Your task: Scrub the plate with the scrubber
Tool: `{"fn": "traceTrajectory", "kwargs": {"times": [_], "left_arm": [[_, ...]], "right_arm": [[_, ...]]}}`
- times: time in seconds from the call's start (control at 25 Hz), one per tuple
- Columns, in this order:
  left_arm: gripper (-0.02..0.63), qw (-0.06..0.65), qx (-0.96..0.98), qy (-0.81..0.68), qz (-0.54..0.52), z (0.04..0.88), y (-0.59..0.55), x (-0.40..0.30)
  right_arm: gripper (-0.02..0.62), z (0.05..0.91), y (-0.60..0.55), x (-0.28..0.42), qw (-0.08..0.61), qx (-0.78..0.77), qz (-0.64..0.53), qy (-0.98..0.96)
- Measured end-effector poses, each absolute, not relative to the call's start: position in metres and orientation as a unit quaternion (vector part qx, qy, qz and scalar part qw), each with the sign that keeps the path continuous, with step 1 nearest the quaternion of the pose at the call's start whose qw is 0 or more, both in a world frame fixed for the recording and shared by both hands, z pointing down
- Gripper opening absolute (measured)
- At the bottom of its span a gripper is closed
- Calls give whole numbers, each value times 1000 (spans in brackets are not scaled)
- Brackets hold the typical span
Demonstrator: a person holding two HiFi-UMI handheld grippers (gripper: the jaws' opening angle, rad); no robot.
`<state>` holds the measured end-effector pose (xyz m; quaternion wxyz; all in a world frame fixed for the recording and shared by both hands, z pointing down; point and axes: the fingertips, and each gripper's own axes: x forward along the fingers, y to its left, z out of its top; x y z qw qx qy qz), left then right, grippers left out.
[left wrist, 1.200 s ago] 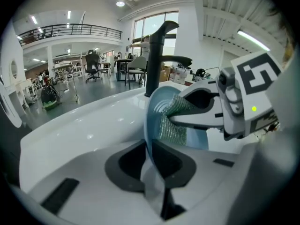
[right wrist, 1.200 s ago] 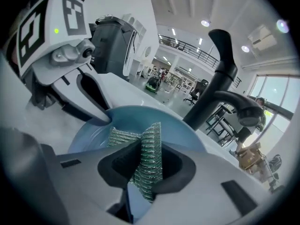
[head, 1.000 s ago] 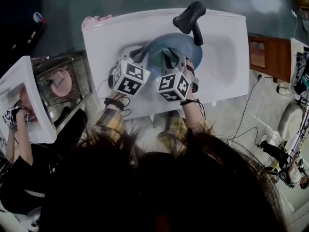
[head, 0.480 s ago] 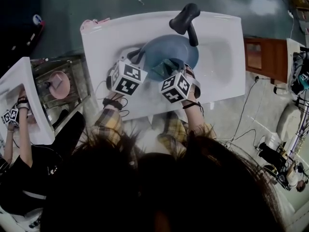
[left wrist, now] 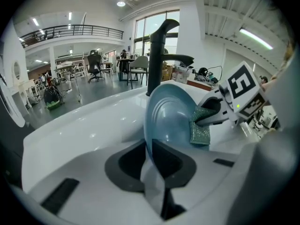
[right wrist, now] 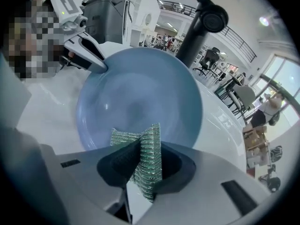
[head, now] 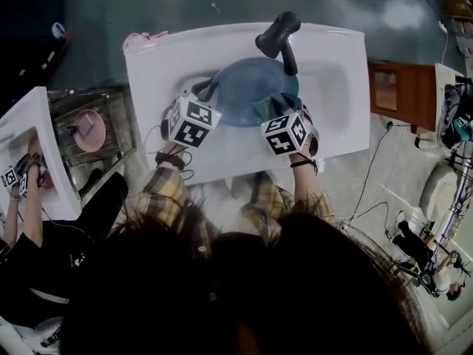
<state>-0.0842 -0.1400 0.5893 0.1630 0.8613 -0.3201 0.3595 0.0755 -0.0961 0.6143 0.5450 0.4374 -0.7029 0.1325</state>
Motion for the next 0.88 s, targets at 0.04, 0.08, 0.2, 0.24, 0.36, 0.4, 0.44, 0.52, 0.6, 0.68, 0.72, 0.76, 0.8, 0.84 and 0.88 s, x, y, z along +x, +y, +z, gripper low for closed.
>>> {"fn": "traceTrajectory", "kwargs": {"times": [0.04,0.08,0.2,0.24,0.36,0.4,0.44,0.52,0.6,0.68,0.72,0.76,0.8,0.84,0.88], "left_arm": [[43,164,860,-321,361,590,-140,-84],[43,164,859,-321,363,590,-140,-85],[46,158,856,-325,370,590,-139,-84],[46,155,855,-327,372,589,-138,-83],[46,148,853,-328,379,586,-136,-79],[46,147,852,-327,381,585,-135,-78],[48,146,852,-327,382,584,-135,-77],[60,146,850,-330,383,581,-135,-77],[88,148,848,-335,382,578,-136,-79],[114,151,846,-342,379,574,-135,-79],[115,152,846,-346,377,571,-135,-78],[118,152,845,-350,375,567,-134,-77],[123,151,844,-354,374,563,-134,-76],[125,149,843,-360,371,558,-134,-74],[127,147,842,-366,368,552,-134,-73]], "right_arm": [[103,613,-96,80,544,442,134,-700],[102,612,-97,83,543,445,137,-699],[103,607,-99,89,539,451,138,-698],[103,604,-100,91,537,452,139,-698],[103,595,-101,92,518,457,154,-707],[103,592,-101,92,509,458,158,-711],[103,588,-101,91,502,459,160,-715],[103,581,-100,90,491,459,164,-722],[103,573,-101,88,477,461,170,-729],[103,563,-102,89,459,465,175,-736],[103,557,-103,90,449,467,177,-740],[101,551,-104,91,440,469,178,-745],[101,544,-105,92,431,469,178,-750],[101,538,-105,93,422,469,179,-755],[101,531,-104,93,412,468,181,-761]]}}
